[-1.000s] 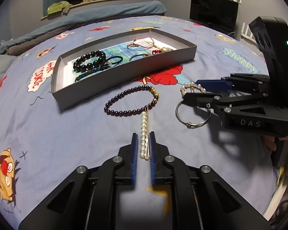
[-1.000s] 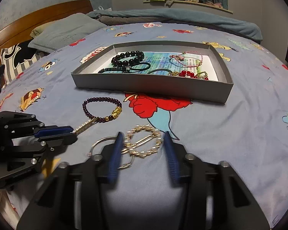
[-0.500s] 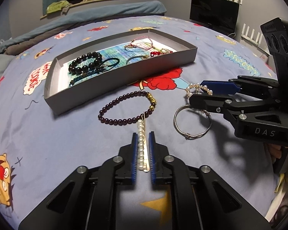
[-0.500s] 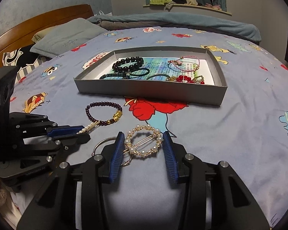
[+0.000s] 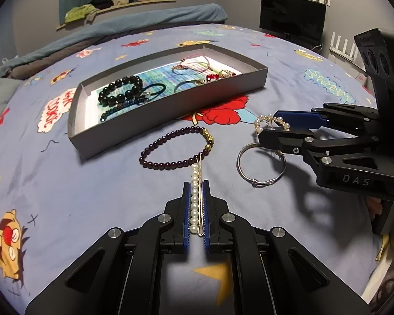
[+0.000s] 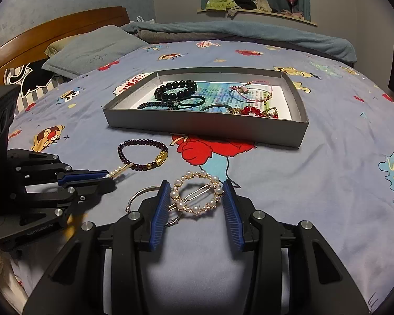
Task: Organize jewelry
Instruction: 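Carry the pearl pin and pearl clip into the tray and open both tools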
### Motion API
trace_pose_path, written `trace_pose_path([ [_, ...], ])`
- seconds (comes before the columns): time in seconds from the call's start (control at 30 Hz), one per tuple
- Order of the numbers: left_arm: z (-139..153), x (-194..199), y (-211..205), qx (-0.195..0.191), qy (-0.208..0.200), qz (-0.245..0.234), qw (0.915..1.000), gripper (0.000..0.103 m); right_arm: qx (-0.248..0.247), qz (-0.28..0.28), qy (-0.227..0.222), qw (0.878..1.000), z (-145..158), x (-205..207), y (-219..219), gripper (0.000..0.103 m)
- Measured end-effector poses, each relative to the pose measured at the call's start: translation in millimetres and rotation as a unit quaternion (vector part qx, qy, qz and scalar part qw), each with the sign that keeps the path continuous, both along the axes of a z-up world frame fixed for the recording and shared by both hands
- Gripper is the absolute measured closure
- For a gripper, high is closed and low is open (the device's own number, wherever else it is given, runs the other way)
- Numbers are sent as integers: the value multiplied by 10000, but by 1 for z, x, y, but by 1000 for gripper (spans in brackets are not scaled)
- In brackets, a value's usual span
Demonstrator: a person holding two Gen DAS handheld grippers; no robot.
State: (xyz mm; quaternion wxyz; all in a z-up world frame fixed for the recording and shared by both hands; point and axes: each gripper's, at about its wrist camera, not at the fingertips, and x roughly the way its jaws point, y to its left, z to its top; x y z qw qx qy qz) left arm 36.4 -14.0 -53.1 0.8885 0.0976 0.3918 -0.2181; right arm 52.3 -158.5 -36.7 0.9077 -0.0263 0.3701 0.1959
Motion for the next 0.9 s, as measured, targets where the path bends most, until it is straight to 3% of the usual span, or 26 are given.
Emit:
trace_pose_path([
  [0.5, 7, -10, 14, 31, -48, 108, 9999, 94, 17, -1, 17, 10000, -2, -16, -12, 62],
  [0.9, 31, -10, 29, -329, -239, 210, 9990, 94, 134, -3, -114, 9998, 9, -8, -17, 62],
])
